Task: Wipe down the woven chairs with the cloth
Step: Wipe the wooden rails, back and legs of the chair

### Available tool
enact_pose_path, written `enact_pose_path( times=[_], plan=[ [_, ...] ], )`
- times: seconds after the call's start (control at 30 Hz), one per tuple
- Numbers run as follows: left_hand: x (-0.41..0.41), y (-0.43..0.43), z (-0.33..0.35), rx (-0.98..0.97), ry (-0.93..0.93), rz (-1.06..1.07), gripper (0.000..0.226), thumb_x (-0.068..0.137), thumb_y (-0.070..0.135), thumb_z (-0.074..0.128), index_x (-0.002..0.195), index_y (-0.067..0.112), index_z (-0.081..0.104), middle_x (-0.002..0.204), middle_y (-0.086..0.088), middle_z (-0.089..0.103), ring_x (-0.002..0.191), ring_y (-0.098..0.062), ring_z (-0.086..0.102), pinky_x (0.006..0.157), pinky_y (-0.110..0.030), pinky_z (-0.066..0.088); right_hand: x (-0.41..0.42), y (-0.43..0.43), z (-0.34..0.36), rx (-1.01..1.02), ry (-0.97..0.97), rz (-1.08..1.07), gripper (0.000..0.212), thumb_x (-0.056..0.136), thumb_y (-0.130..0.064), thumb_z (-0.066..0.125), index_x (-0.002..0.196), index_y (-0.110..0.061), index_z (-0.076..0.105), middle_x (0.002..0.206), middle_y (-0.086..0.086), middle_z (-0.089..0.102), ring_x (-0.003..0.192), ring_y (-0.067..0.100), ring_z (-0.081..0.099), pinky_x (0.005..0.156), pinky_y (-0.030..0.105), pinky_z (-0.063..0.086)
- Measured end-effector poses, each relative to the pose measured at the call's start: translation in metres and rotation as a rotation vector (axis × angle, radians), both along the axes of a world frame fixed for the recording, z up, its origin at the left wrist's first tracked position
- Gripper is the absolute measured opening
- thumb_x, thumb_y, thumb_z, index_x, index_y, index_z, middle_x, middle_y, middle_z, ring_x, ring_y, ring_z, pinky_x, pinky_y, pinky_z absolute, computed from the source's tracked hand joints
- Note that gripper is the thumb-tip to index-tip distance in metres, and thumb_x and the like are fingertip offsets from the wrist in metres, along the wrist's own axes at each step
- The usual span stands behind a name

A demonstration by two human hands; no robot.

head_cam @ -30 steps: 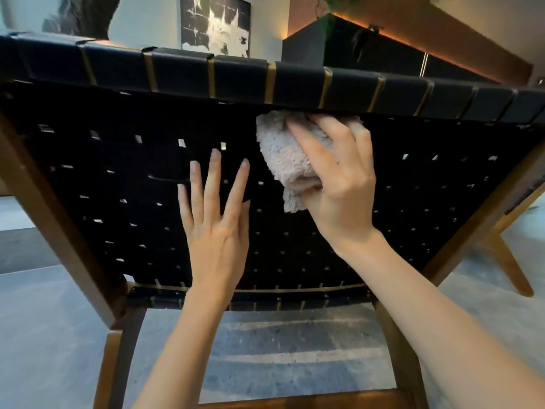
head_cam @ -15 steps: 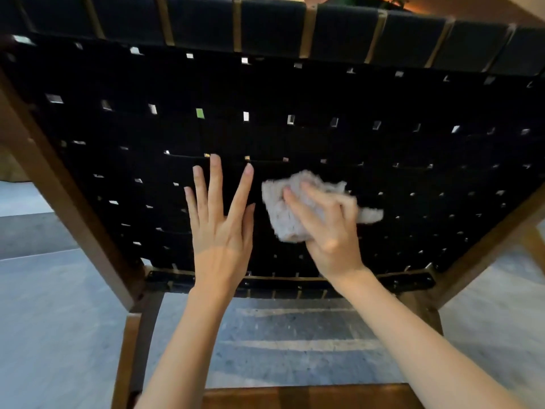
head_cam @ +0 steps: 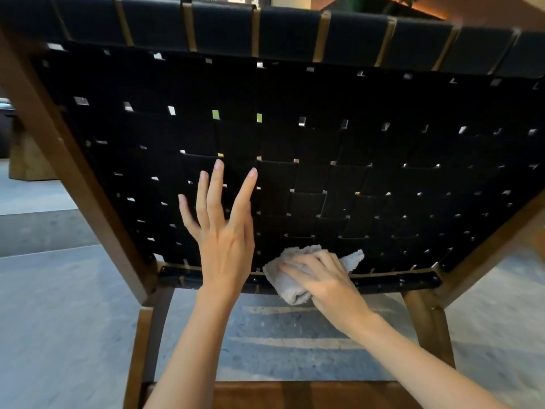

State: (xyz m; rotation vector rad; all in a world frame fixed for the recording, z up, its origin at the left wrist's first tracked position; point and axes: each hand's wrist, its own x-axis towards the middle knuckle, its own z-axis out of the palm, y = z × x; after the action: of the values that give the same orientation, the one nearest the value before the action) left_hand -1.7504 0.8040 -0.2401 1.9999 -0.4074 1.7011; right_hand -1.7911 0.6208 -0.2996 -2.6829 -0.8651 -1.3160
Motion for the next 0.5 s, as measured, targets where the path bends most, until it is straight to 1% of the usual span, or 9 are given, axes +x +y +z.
enact_pose_path(
  times=[0.03, 0.07, 0.13, 0.17, 0.23, 0.33, 0.4, 0.47, 0.5],
  plan=[
    [0.0, 0.002, 0.004, -0.007, -0.005, 0.008, 0.06, 0.095, 0.008, 0.054, 0.144, 0.031, 0.028, 0.154, -0.009, 0.014, 0.144, -0.028, 0.011, 0.115, -0.056, 0.007, -0.008, 0.001, 0.011, 0.019, -0.058, 0.023, 0.068, 0.068, 0.016, 0.07, 0.129, -0.013, 0.06, 0.12, 0.008, 0.061, 0.1, 0.025, 0.048, 0.077, 0.041, 0.051],
    [-0.001, 0.005, 0.008, -0.014, -0.005, 0.013, 0.058, 0.096, 0.011, 0.053, 0.145, 0.031, 0.029, 0.154, -0.01, 0.015, 0.144, -0.029, 0.011, 0.115, -0.056, 0.008, -0.015, 0.004, 0.025, 0.055, -0.115, 0.065, 0.065, 0.071, 0.012, 0.073, 0.13, -0.012, 0.058, 0.124, 0.008, 0.057, 0.104, 0.026, 0.05, 0.08, 0.043, 0.051],
    [-0.001, 0.012, 0.014, -0.048, 0.008, 0.024, 0.051, 0.1, 0.021, 0.049, 0.146, 0.029, 0.029, 0.155, -0.012, 0.017, 0.145, -0.029, 0.011, 0.115, -0.056, 0.009, -0.027, 0.017, 0.058, 0.139, -0.204, 0.163, 0.055, 0.083, -0.002, 0.072, 0.133, -0.014, 0.053, 0.131, 0.004, 0.044, 0.112, 0.029, 0.05, 0.083, 0.048, 0.05],
    [-0.001, 0.014, 0.017, -0.074, 0.017, 0.025, 0.049, 0.101, 0.024, 0.047, 0.146, 0.029, 0.029, 0.155, -0.013, 0.018, 0.145, -0.029, 0.01, 0.115, -0.055, 0.009, -0.032, 0.025, 0.078, 0.156, -0.279, 0.184, 0.053, 0.086, -0.006, 0.071, 0.135, -0.016, 0.051, 0.131, 0.003, 0.041, 0.113, 0.028, 0.047, 0.083, 0.048, 0.05],
    [-0.003, 0.019, 0.022, -0.132, 0.038, 0.003, 0.048, 0.101, 0.026, 0.045, 0.147, 0.028, 0.029, 0.156, -0.013, 0.016, 0.145, -0.029, 0.008, 0.116, -0.054, 0.008, -0.04, 0.038, 0.117, 0.142, -0.463, 0.168, 0.048, 0.088, -0.011, 0.07, 0.133, -0.017, 0.053, 0.129, 0.003, 0.043, 0.112, 0.024, 0.043, 0.085, 0.045, 0.048],
    [-0.006, 0.025, 0.026, -0.177, 0.065, -0.039, 0.048, 0.101, 0.027, 0.044, 0.147, 0.024, 0.031, 0.156, -0.012, 0.012, 0.145, -0.031, 0.005, 0.115, -0.055, 0.012, -0.042, 0.052, 0.16, 0.176, -0.614, 0.132, 0.031, 0.094, -0.018, 0.061, 0.125, -0.011, 0.062, 0.124, 0.01, 0.057, 0.107, 0.024, 0.043, 0.086, 0.042, 0.048],
    [-0.007, 0.027, 0.027, -0.172, 0.084, -0.06, 0.049, 0.101, 0.026, 0.045, 0.147, 0.022, 0.031, 0.156, -0.011, 0.01, 0.145, -0.032, 0.004, 0.114, -0.056, 0.015, -0.037, 0.061, 0.176, 0.201, -0.688, 0.072, 0.031, 0.091, -0.009, 0.065, 0.122, -0.01, 0.065, 0.116, 0.015, 0.064, 0.103, 0.023, 0.042, 0.083, 0.042, 0.05],
    [-0.008, 0.027, 0.028, -0.177, 0.098, -0.082, 0.05, 0.1, 0.025, 0.045, 0.147, 0.022, 0.03, 0.156, -0.01, 0.008, 0.146, -0.032, 0.004, 0.114, -0.057, 0.017, -0.028, 0.069, 0.182, 0.217, -0.729, 0.019, 0.04, 0.083, 0.006, 0.068, 0.12, -0.009, 0.067, 0.111, 0.016, 0.066, 0.101, 0.022, 0.042, 0.082, 0.04, 0.05],
    [-0.008, 0.027, 0.028, -0.186, 0.104, -0.097, 0.051, 0.1, 0.025, 0.045, 0.148, 0.022, 0.029, 0.156, -0.009, 0.007, 0.146, -0.031, 0.004, 0.113, -0.058, 0.018, -0.024, 0.072, 0.183, 0.224, -0.739, 0.008, 0.044, 0.08, 0.01, 0.068, 0.119, -0.009, 0.067, 0.111, 0.016, 0.066, 0.1, 0.023, 0.041, 0.082, 0.039, 0.05]
  ],
)
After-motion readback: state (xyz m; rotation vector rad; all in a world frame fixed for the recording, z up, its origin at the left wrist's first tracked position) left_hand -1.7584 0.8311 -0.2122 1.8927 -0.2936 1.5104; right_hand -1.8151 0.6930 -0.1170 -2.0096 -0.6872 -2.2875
